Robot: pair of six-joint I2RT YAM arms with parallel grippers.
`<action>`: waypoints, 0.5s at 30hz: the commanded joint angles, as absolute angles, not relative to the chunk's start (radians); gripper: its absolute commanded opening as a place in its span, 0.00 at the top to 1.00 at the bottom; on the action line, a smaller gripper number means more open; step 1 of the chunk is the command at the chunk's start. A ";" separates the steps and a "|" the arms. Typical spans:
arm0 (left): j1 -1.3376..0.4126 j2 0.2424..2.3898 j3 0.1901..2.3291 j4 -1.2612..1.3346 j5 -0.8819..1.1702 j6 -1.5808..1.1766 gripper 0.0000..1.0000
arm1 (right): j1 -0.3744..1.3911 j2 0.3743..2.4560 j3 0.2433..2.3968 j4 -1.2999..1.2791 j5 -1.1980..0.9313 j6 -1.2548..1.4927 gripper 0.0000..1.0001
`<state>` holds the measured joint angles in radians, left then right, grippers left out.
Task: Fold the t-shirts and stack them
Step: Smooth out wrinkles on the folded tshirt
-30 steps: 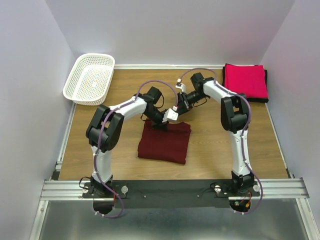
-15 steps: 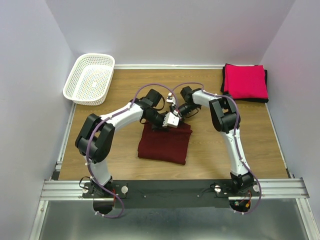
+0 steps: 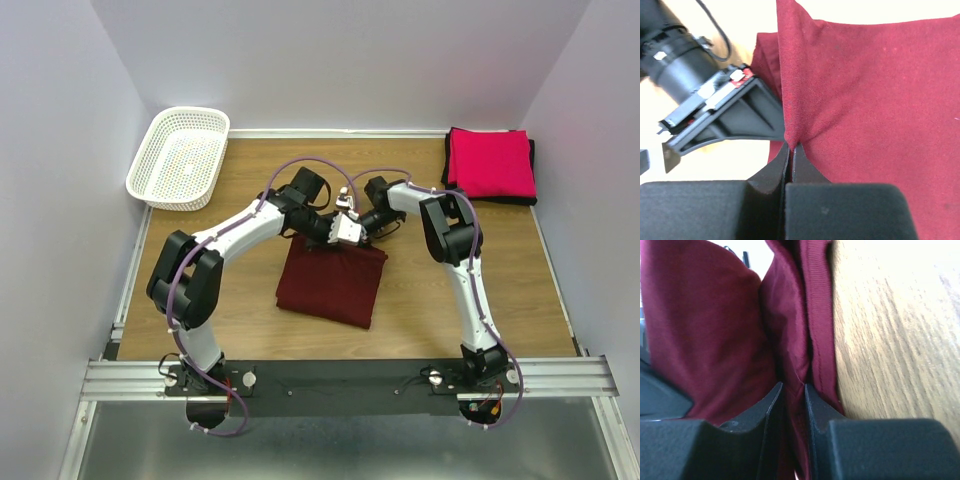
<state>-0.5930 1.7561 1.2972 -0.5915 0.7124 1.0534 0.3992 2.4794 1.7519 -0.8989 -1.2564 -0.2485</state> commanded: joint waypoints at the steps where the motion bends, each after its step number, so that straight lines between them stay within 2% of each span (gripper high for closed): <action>1: -0.581 1.770 1.348 -0.566 0.687 1.061 1.00 | 0.413 2.530 1.690 -0.896 -1.210 -0.299 0.70; 15: -0.566 1.789 1.367 -0.506 0.690 1.065 1.00 | 0.416 2.528 1.671 -0.897 -1.220 -0.314 0.70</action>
